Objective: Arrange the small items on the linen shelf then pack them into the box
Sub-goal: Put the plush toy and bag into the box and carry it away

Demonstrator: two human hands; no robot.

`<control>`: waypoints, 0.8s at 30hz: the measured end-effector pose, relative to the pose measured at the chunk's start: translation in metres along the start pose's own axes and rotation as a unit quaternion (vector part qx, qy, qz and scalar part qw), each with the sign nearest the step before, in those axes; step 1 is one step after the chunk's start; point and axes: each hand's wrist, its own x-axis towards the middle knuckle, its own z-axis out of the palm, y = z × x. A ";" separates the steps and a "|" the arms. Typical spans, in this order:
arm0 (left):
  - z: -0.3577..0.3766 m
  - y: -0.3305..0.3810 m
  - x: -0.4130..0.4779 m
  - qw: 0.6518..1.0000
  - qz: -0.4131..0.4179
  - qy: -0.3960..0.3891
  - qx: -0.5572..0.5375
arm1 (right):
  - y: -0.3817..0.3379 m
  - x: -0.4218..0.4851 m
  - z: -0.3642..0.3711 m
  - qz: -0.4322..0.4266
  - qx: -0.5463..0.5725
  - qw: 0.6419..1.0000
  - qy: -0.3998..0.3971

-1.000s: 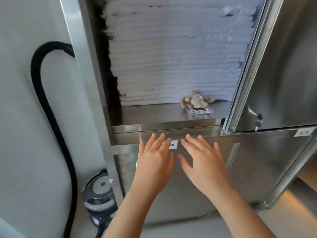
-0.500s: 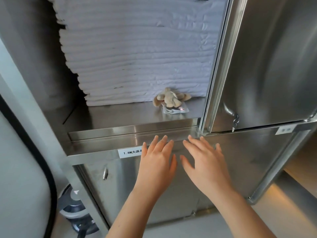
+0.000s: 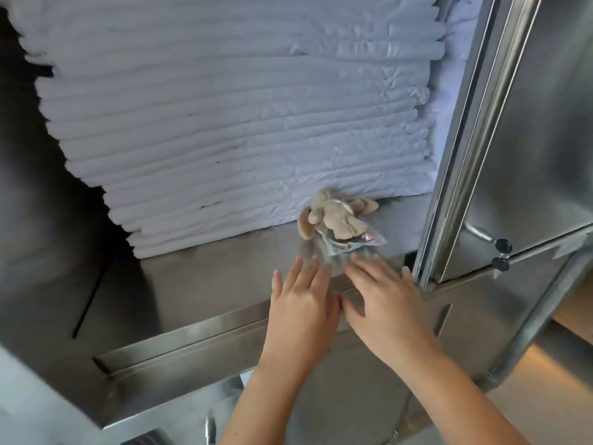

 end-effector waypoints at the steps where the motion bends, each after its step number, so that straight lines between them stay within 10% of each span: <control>1: 0.003 -0.008 0.006 1.000 0.004 -0.003 -0.007 | -0.003 0.007 0.003 0.008 0.002 1.000 0.006; 24: 0.069 -0.053 0.112 0.998 -0.012 -0.067 0.007 | 0.050 0.156 0.054 -0.032 0.040 0.998 0.046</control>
